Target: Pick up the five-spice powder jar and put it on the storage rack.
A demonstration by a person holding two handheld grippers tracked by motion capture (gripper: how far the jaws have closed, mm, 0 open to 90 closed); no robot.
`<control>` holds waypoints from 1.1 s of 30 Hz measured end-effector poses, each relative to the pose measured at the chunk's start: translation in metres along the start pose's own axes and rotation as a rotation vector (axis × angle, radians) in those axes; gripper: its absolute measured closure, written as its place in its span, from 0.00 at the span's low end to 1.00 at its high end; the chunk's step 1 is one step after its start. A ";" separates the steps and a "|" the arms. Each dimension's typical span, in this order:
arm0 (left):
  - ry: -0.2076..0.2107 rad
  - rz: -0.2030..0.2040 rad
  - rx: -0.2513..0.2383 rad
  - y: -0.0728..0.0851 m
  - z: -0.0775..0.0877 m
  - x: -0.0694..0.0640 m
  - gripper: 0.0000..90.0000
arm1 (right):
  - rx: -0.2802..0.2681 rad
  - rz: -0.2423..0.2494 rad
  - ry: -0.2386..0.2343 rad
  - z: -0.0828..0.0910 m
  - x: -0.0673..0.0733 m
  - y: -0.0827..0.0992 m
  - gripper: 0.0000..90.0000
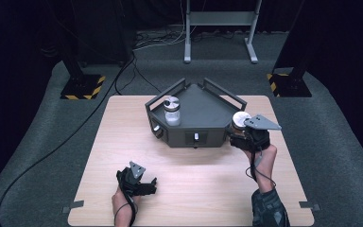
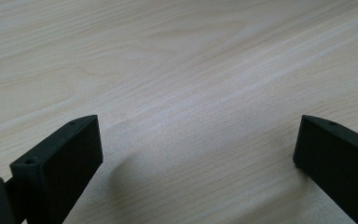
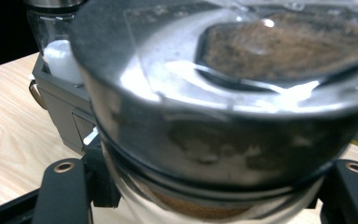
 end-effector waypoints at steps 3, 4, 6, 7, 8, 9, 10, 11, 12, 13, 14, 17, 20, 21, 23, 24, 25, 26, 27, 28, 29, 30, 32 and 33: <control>0.000 0.000 0.000 0.000 0.000 0.000 0.01 | -0.008 -0.006 -0.004 0.000 -0.001 -0.002 0.33; -0.001 0.000 0.000 0.000 0.000 0.000 0.01 | -0.009 -0.006 -0.005 -0.001 -0.001 -0.003 0.33; -0.002 -0.002 -0.001 0.000 0.000 -0.001 0.01 | -0.012 -0.008 -0.007 -0.001 -0.002 -0.004 0.33; -0.003 -0.002 -0.001 0.000 0.000 -0.001 0.01 | -0.012 -0.009 -0.008 -0.002 -0.002 -0.004 0.33; -0.003 -0.003 -0.001 0.000 0.000 -0.001 0.01 | -0.013 -0.011 -0.009 -0.003 -0.003 -0.005 0.33; -0.003 -0.003 -0.001 0.000 0.000 -0.001 0.01 | -0.013 -0.010 -0.010 -0.003 -0.003 -0.006 0.33; -0.003 -0.003 -0.001 0.000 0.000 -0.001 0.01 | -0.012 -0.008 -0.010 -0.004 -0.003 -0.007 0.33; -0.003 -0.003 -0.001 0.000 0.000 -0.001 0.01 | -0.012 -0.008 -0.010 -0.005 -0.003 -0.008 0.33; -0.003 -0.002 -0.001 0.000 0.000 -0.001 0.01 | -0.012 -0.008 -0.009 -0.005 -0.003 -0.008 0.33; -0.004 -0.002 -0.001 0.000 0.000 -0.001 0.01 | -0.014 -0.008 -0.010 -0.006 -0.003 -0.008 0.33; -0.004 -0.003 -0.001 0.000 0.000 -0.001 0.01 | -0.016 -0.011 -0.012 -0.007 -0.003 -0.008 0.33; -0.005 -0.005 -0.002 0.000 0.000 -0.001 0.01 | -0.011 -0.016 -0.015 -0.011 -0.004 -0.008 0.33; -0.005 -0.004 -0.001 0.000 0.000 -0.001 0.01 | -0.010 -0.018 -0.018 -0.015 -0.004 -0.009 0.33; -0.005 -0.006 -0.001 0.000 0.000 -0.001 0.01 | -0.010 -0.019 -0.019 -0.016 -0.004 -0.010 0.33; -0.006 -0.006 -0.002 0.000 0.000 -0.001 0.01 | -0.007 -0.019 -0.023 -0.020 -0.003 -0.012 0.33; -0.006 -0.006 -0.002 0.000 0.000 -0.001 0.01 | -0.004 -0.019 -0.023 -0.021 -0.003 -0.012 0.33; -0.006 -0.007 -0.002 0.000 0.000 -0.001 0.01 | -0.001 -0.018 -0.024 -0.024 -0.003 -0.013 0.33; -0.006 -0.007 -0.002 0.000 0.000 -0.001 0.01 | 0.001 -0.016 -0.021 -0.026 -0.002 -0.014 0.33; -0.006 -0.007 -0.002 0.000 0.000 -0.001 0.01 | 0.002 -0.015 -0.018 -0.027 -0.001 -0.014 0.33; -0.007 -0.008 -0.002 0.000 0.000 -0.002 0.01 | 0.005 -0.014 -0.015 -0.029 -0.001 -0.014 0.33; -0.007 -0.007 -0.003 0.000 0.000 -0.002 0.01 | 0.007 -0.017 -0.015 -0.031 -0.001 -0.015 0.33; -0.007 -0.008 -0.003 0.000 0.000 -0.002 0.01 | 0.006 -0.021 -0.016 -0.033 -0.002 -0.014 0.33; -0.007 -0.008 -0.003 0.000 0.000 -0.002 0.01 | 0.006 -0.026 -0.015 -0.035 -0.003 -0.014 0.33; -0.007 -0.008 -0.003 0.000 0.000 -0.002 0.01 | 0.006 -0.027 -0.015 -0.036 -0.003 -0.014 0.33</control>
Point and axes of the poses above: each handheld gripper's, and its own axes: z roughly backward along the jaws, y roughly out of its underside, x roughly to its left, the point moved 2 cm from there along -z, roughly forward along the jaws, and after that the axes turned 7 degrees about -z, right-handed, at the moved point
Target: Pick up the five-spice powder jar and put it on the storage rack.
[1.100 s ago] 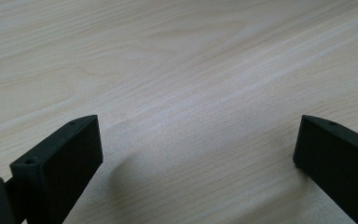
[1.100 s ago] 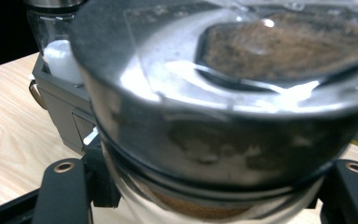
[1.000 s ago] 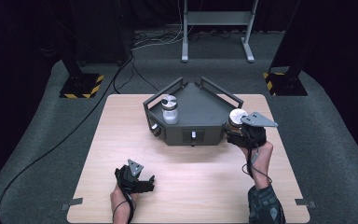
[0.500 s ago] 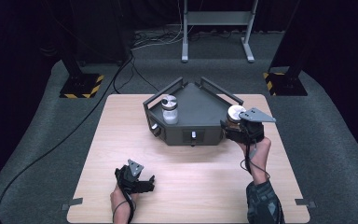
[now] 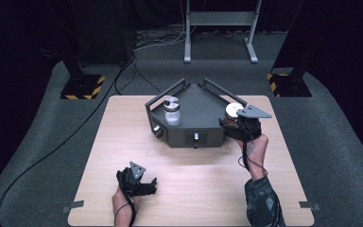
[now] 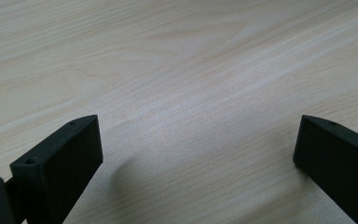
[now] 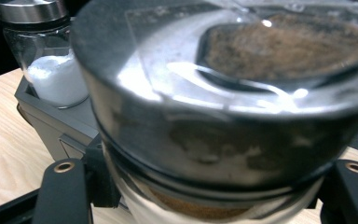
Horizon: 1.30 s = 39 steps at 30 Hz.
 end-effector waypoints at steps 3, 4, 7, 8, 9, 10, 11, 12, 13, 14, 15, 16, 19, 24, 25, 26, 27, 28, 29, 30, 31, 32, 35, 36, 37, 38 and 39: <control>0.000 0.000 0.000 0.000 0.000 0.000 0.01 | 0.003 -0.002 0.001 -0.003 0.000 -0.001 0.33; 0.000 0.000 0.000 0.000 0.000 0.000 0.01 | 0.003 -0.003 0.001 -0.004 0.000 -0.001 0.33; -0.001 -0.002 0.001 0.000 0.000 0.000 0.01 | 0.003 -0.006 0.000 -0.006 -0.001 -0.002 0.33; -0.001 -0.003 0.000 0.000 0.000 0.000 0.01 | 0.005 -0.006 0.002 -0.007 -0.001 -0.003 0.33; -0.002 -0.003 0.000 0.000 0.000 0.000 0.01 | 0.006 -0.007 0.001 -0.008 0.000 -0.004 0.33; -0.001 -0.003 0.000 0.000 0.000 0.000 0.01 | 0.006 -0.006 0.000 -0.009 0.000 -0.004 0.33; -0.001 -0.003 0.001 0.000 0.000 0.000 0.01 | 0.006 -0.005 0.000 -0.010 0.000 -0.005 0.33; -0.001 -0.002 0.000 0.000 0.000 0.000 0.01 | 0.008 -0.005 0.000 -0.011 0.000 -0.005 0.33; -0.001 -0.002 0.000 0.000 0.000 0.000 0.01 | 0.010 -0.006 -0.002 -0.012 0.000 -0.006 0.33; -0.001 -0.002 0.000 0.000 0.000 0.000 0.01 | 0.009 -0.007 -0.002 -0.013 0.000 -0.007 0.33; 0.000 -0.001 0.000 0.000 0.000 0.000 0.01 | 0.010 -0.008 -0.002 -0.014 0.000 -0.007 0.33; 0.000 -0.001 0.000 0.000 0.000 0.000 0.01 | 0.009 -0.011 -0.001 -0.015 0.000 -0.008 0.33; 0.000 -0.001 0.000 0.000 0.000 0.000 0.01 | 0.009 -0.010 -0.002 -0.018 0.000 -0.009 0.33; 0.002 0.000 0.000 0.000 0.000 0.000 0.01 | 0.010 -0.011 0.001 -0.023 0.001 -0.011 0.33; 0.002 0.000 0.000 0.000 0.000 0.000 0.01 | 0.013 -0.014 0.001 -0.025 0.000 -0.011 0.33; 0.002 0.001 0.000 0.000 0.000 0.000 0.01 | 0.015 -0.015 0.001 -0.026 0.000 -0.011 0.33; 0.002 0.001 0.000 0.000 0.000 0.000 0.01 | 0.016 -0.015 0.001 -0.027 0.000 -0.012 0.33; 0.002 0.000 0.000 0.000 0.000 0.000 0.01 | 0.019 -0.019 0.002 -0.028 0.000 -0.012 0.33; 0.002 0.000 0.000 0.000 0.000 0.000 0.01 | 0.020 -0.019 0.004 -0.030 0.000 -0.013 0.33; 0.001 -0.001 0.000 0.000 0.000 0.000 0.01 | 0.020 -0.020 0.005 -0.031 0.000 -0.013 0.33; 0.001 -0.002 0.000 0.000 0.000 0.000 0.01 | 0.021 -0.020 0.004 -0.032 0.001 -0.014 0.33; 0.000 -0.002 -0.001 0.000 0.000 0.000 0.01 | 0.021 -0.020 0.003 -0.034 0.002 -0.014 0.33; 0.001 -0.002 -0.001 0.000 0.000 0.000 0.01 | 0.026 -0.018 0.004 -0.037 0.003 -0.015 0.33; 0.000 -0.002 -0.001 0.000 0.000 0.000 0.01 | 0.027 -0.018 0.003 -0.039 0.003 -0.016 0.33; 0.000 -0.003 -0.001 0.000 0.000 0.000 0.01 | 0.028 -0.017 0.004 -0.040 0.003 -0.016 0.33; 0.000 -0.003 -0.001 0.000 0.000 0.000 0.01 | 0.031 -0.017 0.004 -0.041 0.003 -0.016 0.33; 0.000 -0.003 -0.001 0.000 0.000 0.000 0.01 | 0.032 -0.018 0.006 -0.042 0.004 -0.017 0.33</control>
Point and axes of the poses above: each handheld gripper's, and its own axes: z roughly backward along the jaws, y roughly out of its underside, x roughly to its left, the point moved 2 cm from there along -z, roughly forward along the jaws, and after that the axes turned 7 degrees about -z, right-handed, at the moved point
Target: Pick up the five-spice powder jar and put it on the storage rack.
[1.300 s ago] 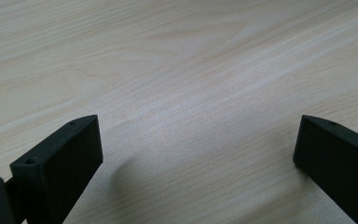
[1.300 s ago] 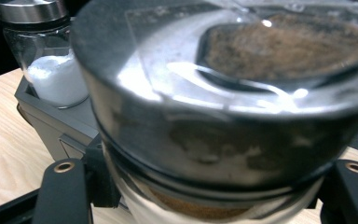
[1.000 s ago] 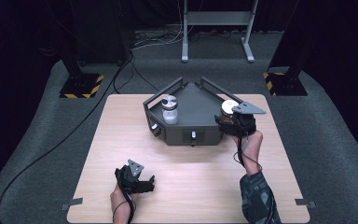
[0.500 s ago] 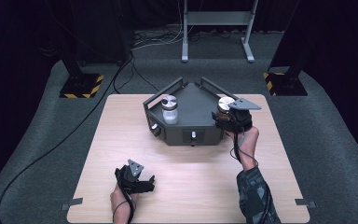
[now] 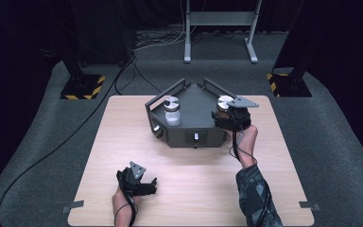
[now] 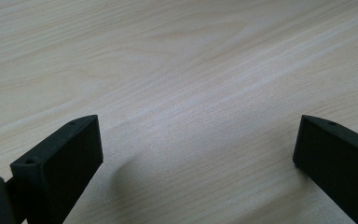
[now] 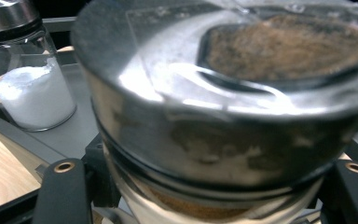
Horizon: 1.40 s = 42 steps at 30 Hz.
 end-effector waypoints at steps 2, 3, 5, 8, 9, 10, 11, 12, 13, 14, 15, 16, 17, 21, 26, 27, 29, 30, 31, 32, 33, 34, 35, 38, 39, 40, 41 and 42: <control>0.001 0.001 0.001 0.000 0.000 0.000 0.01 | 0.004 0.001 0.005 -0.002 0.001 -0.001 0.33; 0.001 0.001 0.001 0.000 0.000 0.000 0.01 | 0.004 -0.001 0.005 -0.002 0.001 -0.002 0.33; 0.000 0.001 0.000 0.000 0.000 0.000 0.01 | 0.004 -0.001 0.003 -0.004 0.001 -0.003 0.33; 0.001 0.001 0.001 0.000 0.000 0.000 0.01 | 0.006 0.000 0.004 -0.006 0.001 -0.005 0.33; 0.001 0.001 0.001 0.000 0.000 0.000 0.01 | 0.006 -0.001 0.005 -0.007 0.002 -0.005 0.33; 0.001 0.000 0.000 0.000 0.000 0.000 0.01 | 0.006 0.000 0.005 -0.007 0.002 -0.005 0.33; 0.000 0.000 0.000 0.000 0.000 0.000 0.01 | 0.007 -0.001 0.004 -0.009 0.002 -0.005 0.33; 0.000 0.000 0.000 0.000 0.000 0.000 0.01 | 0.010 0.000 0.005 -0.010 0.002 -0.006 0.33; 0.001 0.000 0.000 0.000 0.000 0.000 0.01 | 0.013 0.000 0.006 -0.011 0.002 -0.006 0.33; 0.001 0.000 0.001 0.000 0.000 0.000 0.01 | 0.014 0.000 0.006 -0.012 0.002 -0.006 0.33; 0.000 -0.001 0.000 0.000 0.000 0.000 0.01 | 0.012 0.001 0.006 -0.012 0.002 -0.006 0.33; -0.001 -0.001 0.000 0.000 0.000 0.000 0.01 | 0.013 -0.003 0.008 -0.013 0.002 -0.006 0.33; -0.001 -0.001 0.000 0.000 0.000 0.000 0.01 | 0.013 -0.006 0.008 -0.014 0.001 -0.005 0.33; -0.001 -0.002 0.000 0.000 0.000 0.000 0.01 | 0.021 -0.019 0.009 -0.019 -0.001 -0.006 0.33; -0.001 -0.002 -0.001 0.000 0.000 -0.001 0.01 | 0.023 -0.027 0.010 -0.022 -0.002 -0.004 0.33; -0.001 -0.002 0.000 0.000 0.000 -0.001 0.01 | 0.022 -0.029 0.010 -0.023 -0.003 -0.004 0.33; -0.001 -0.002 -0.001 0.000 0.000 0.000 0.01 | 0.023 -0.030 0.010 -0.023 -0.003 -0.004 0.33; -0.001 -0.002 0.000 0.000 0.000 0.000 0.01 | 0.024 -0.029 0.010 -0.024 -0.002 -0.004 0.33; -0.001 -0.002 0.000 0.000 0.000 -0.001 0.01 | 0.025 -0.030 0.011 -0.024 -0.002 -0.005 0.33; -0.001 -0.003 0.000 0.000 0.000 -0.001 0.01 | 0.026 -0.030 0.011 -0.025 -0.002 -0.005 0.33; -0.001 -0.002 0.000 0.000 0.000 0.000 0.01 | 0.027 -0.029 0.009 -0.025 -0.002 -0.005 0.33; -0.001 -0.002 -0.001 0.000 0.000 -0.001 0.01 | 0.028 -0.030 0.010 -0.026 -0.002 -0.005 0.33; -0.001 -0.002 -0.001 0.000 0.000 -0.001 0.01 | 0.030 -0.029 0.009 -0.026 -0.002 -0.005 0.33; -0.001 -0.003 -0.001 0.000 0.000 -0.001 0.01 | 0.030 -0.033 0.005 -0.028 -0.002 -0.004 0.33; 0.001 -0.004 -0.001 0.000 0.000 0.000 0.01 | 0.034 -0.033 0.004 -0.029 -0.001 -0.005 0.33; 0.001 -0.004 -0.001 0.000 0.000 0.000 0.01 | 0.037 -0.032 0.004 -0.030 -0.001 -0.005 0.33; 0.001 -0.003 -0.001 0.000 0.000 0.000 0.01 | 0.040 -0.033 0.005 -0.030 -0.001 -0.005 0.33; 0.001 -0.003 -0.001 0.000 0.000 0.000 0.01 | 0.042 -0.037 0.005 -0.032 -0.002 -0.004 0.33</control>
Point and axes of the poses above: each handheld gripper's, and its own axes: z roughly backward along the jaws, y roughly out of its underside, x roughly to its left, the point moved 2 cm from there along -z, roughly forward along the jaws, and after that the axes turned 7 degrees about -z, right-handed, at the moved point
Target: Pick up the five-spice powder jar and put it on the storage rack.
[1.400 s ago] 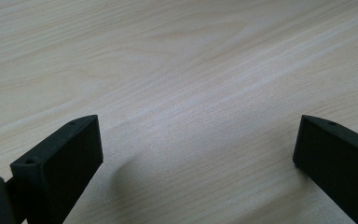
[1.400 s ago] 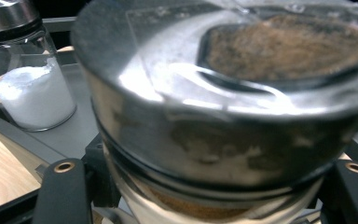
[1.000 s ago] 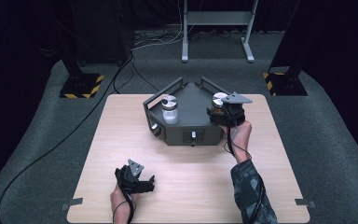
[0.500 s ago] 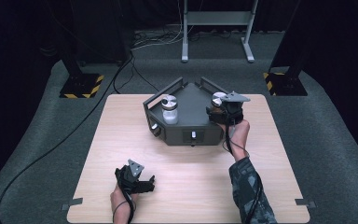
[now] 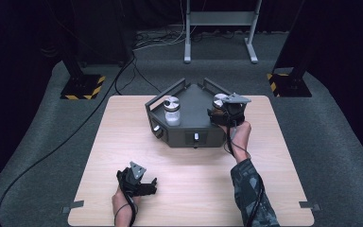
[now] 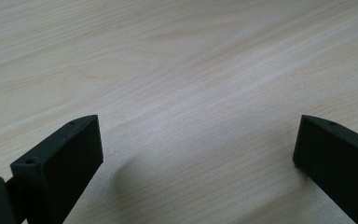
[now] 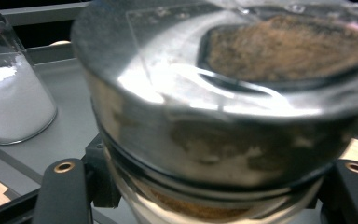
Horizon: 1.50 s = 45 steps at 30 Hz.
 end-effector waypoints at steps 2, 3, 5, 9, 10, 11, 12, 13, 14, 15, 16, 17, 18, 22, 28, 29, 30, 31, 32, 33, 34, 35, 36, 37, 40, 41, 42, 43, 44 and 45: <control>-0.001 -0.001 -0.001 0.000 0.000 0.000 0.01 | 0.002 -0.005 -0.002 -0.002 -0.001 0.001 0.33; -0.001 -0.001 -0.001 0.000 0.000 0.000 0.01 | 0.006 -0.009 -0.003 -0.003 -0.001 0.002 0.33; -0.003 -0.002 -0.002 0.000 0.000 -0.001 0.01 | 0.010 -0.016 -0.008 -0.004 -0.003 0.003 0.33; -0.003 -0.003 -0.002 0.000 0.000 -0.001 0.01 | 0.013 -0.029 -0.015 -0.007 -0.006 0.007 0.33; -0.003 -0.003 -0.002 0.000 0.000 -0.001 0.01 | 0.010 -0.036 -0.017 -0.007 -0.006 0.008 0.33; -0.003 -0.003 -0.002 0.000 0.000 -0.001 0.01 | 0.007 -0.036 -0.017 -0.007 -0.007 0.008 0.33; -0.003 -0.003 -0.002 0.000 0.000 -0.001 0.01 | 0.006 -0.032 -0.016 -0.007 -0.006 0.009 0.33; -0.004 -0.004 -0.002 0.000 0.000 -0.001 0.01 | 0.006 -0.032 -0.017 -0.007 -0.006 0.009 0.33; -0.004 -0.005 -0.002 0.000 0.000 -0.001 0.01 | 0.004 -0.032 -0.019 -0.007 -0.007 0.009 0.33; -0.004 -0.004 -0.002 0.000 0.000 -0.001 0.01 | 0.002 -0.031 -0.020 -0.007 -0.007 0.010 0.33; -0.004 -0.004 -0.002 0.000 0.000 -0.001 0.01 | 0.001 -0.031 -0.020 -0.007 -0.007 0.011 0.33; -0.004 -0.004 -0.002 0.000 0.000 -0.001 0.01 | -0.004 -0.031 -0.021 -0.007 -0.007 0.012 0.33; -0.004 -0.005 -0.002 0.000 0.000 -0.001 0.01 | -0.008 -0.032 -0.022 -0.007 -0.007 0.013 0.33; -0.006 -0.007 -0.002 0.000 0.000 -0.001 0.01 | -0.014 -0.031 -0.023 -0.007 -0.008 0.014 0.33; -0.007 -0.007 -0.002 0.000 0.000 -0.002 0.01 | -0.012 -0.029 -0.024 -0.007 -0.008 0.014 0.33; -0.006 -0.007 -0.002 0.000 0.000 -0.002 0.01 | -0.008 -0.029 -0.023 -0.007 -0.008 0.013 0.33; -0.007 -0.007 -0.003 0.000 0.000 -0.002 0.01 | -0.006 -0.029 -0.023 -0.007 -0.008 0.012 0.33; -0.007 -0.008 -0.003 0.000 0.000 -0.002 0.01 | -0.004 -0.028 -0.024 -0.007 -0.008 0.012 0.33; -0.007 -0.008 -0.003 0.000 0.000 -0.002 0.01 | -0.001 -0.026 -0.026 -0.007 -0.008 0.011 0.33; -0.008 -0.009 -0.003 0.000 0.000 -0.002 0.01 | 0.000 -0.024 -0.028 -0.006 -0.009 0.011 0.33; -0.008 -0.009 -0.003 0.000 0.000 -0.002 0.01 | 0.000 -0.022 -0.032 -0.006 -0.009 0.011 0.33; -0.008 -0.009 -0.003 0.000 0.000 -0.002 0.01 | 0.000 -0.023 -0.033 -0.006 -0.010 0.011 0.33; -0.008 -0.009 -0.003 0.000 0.000 -0.002 0.01 | 0.002 -0.023 -0.033 -0.006 -0.010 0.011 0.33; -0.008 -0.009 -0.003 0.000 0.000 -0.002 0.01 | 0.005 -0.021 -0.033 -0.006 -0.009 0.010 0.33; -0.009 -0.009 -0.003 0.000 0.000 -0.002 0.01 | 0.010 -0.020 -0.029 -0.005 -0.009 0.009 0.32; -0.008 -0.009 -0.003 0.000 0.000 -0.002 0.01 | 0.012 -0.019 -0.026 -0.005 -0.008 0.009 0.30; -0.008 -0.009 -0.003 0.000 0.000 -0.002 0.01 | 0.015 -0.019 -0.024 -0.005 -0.007 0.008 0.24; -0.008 -0.009 -0.003 0.000 0.000 -0.002 0.01 | 0.015 -0.021 -0.015 -0.006 -0.006 0.009 0.20; -0.008 -0.008 -0.003 0.000 0.000 -0.002 0.01 | 0.016 -0.020 -0.001 -0.005 -0.003 0.009 0.18; -0.008 -0.008 -0.003 0.000 0.000 -0.002 0.01 | 0.009 -0.018 0.001 -0.004 -0.003 0.010 0.14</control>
Point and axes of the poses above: each handheld gripper's, and its own axes: z roughly backward along the jaws, y roughly out of its underside, x roughly to its left, the point moved 2 cm from there along -z, roughly forward along the jaws, and after that the axes turned 7 degrees about -z, right-handed, at the moved point
